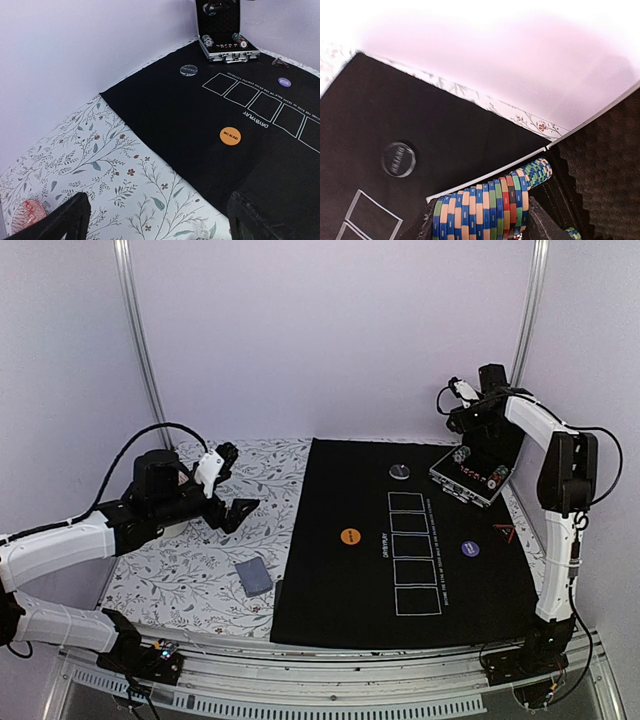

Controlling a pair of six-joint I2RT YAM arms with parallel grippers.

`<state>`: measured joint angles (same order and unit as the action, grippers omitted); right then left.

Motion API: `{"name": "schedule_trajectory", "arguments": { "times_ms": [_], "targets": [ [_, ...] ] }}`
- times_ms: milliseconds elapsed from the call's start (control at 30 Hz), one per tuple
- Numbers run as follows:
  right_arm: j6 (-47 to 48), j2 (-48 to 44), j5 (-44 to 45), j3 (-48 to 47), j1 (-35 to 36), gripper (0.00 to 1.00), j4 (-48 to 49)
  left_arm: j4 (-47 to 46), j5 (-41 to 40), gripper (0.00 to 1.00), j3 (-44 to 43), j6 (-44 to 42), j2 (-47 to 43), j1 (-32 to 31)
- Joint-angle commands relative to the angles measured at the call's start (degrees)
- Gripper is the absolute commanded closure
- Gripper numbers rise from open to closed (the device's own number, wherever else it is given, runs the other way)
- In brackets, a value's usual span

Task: Distribute texas hold em gaming equipment
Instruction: Pass from the right arm to the left

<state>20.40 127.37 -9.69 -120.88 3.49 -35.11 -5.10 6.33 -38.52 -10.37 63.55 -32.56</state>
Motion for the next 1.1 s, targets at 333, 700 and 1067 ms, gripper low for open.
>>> {"name": "schedule_trajectory", "arguments": {
  "times_ms": [333,700,1067],
  "targets": [
    [-28.2,-26.1,-13.9,26.8,8.3,0.99,9.3,0.2,4.5,0.02,-1.7,2.0,-2.9,0.4],
    [-42.3,-41.5,-18.3,50.4,19.4,0.99,16.9,0.9,10.8,0.02,-2.6,3.7,-5.0,-1.8],
    [-52.4,-48.3,-16.1,63.6,32.4,0.98,23.4,2.3,18.6,0.02,-2.8,1.7,-4.2,-8.1]
  ]
}}
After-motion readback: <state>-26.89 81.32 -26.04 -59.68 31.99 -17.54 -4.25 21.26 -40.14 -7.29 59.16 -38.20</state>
